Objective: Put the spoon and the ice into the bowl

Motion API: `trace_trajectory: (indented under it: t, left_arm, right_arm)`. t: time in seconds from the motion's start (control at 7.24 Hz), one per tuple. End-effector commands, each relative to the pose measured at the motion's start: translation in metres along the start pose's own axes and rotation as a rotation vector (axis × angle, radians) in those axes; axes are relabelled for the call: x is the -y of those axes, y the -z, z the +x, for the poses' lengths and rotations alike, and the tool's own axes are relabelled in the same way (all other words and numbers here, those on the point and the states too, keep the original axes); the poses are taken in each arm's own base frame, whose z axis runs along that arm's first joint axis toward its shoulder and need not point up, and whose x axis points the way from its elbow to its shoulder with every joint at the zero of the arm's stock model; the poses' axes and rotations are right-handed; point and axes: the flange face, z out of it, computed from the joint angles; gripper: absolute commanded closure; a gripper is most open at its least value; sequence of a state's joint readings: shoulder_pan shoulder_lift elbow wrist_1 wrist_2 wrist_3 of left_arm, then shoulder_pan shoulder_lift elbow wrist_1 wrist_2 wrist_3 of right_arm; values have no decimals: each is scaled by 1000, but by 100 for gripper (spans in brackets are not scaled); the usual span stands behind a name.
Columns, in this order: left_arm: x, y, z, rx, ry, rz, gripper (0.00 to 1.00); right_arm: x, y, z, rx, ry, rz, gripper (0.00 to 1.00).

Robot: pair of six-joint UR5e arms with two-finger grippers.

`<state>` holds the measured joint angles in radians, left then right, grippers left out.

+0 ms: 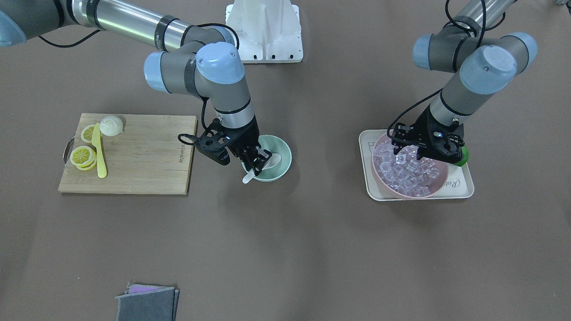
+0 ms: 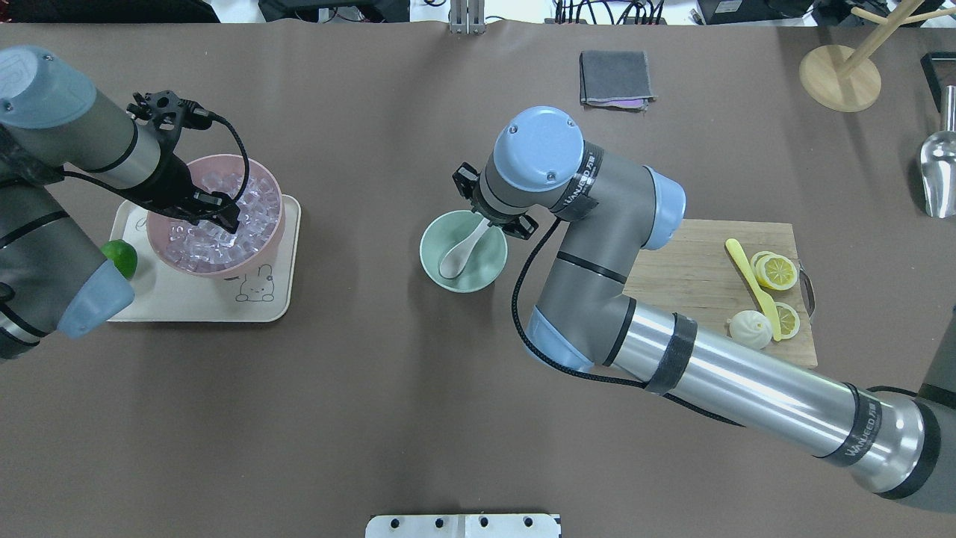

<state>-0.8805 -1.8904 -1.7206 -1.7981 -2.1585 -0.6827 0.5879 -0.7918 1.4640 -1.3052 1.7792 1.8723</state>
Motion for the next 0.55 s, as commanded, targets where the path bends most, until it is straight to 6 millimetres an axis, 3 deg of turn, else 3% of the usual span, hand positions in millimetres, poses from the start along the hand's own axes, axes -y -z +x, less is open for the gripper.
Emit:
trace_trajectory:
  t: [0.0,0.28,0.41]
  left_arm:
    - [1,-2,2,-2,6,-3,34]
    - [-3,-7,6,-4,2,-13,46]
    - [-3,-8,5,-2,-1,-15,48]
  right_arm:
    - [42,26,46,-5,120,-54,0]
    - [106,63,113,-20,166,-81,0]
    - [127,80,141,-23,209,-92,0]
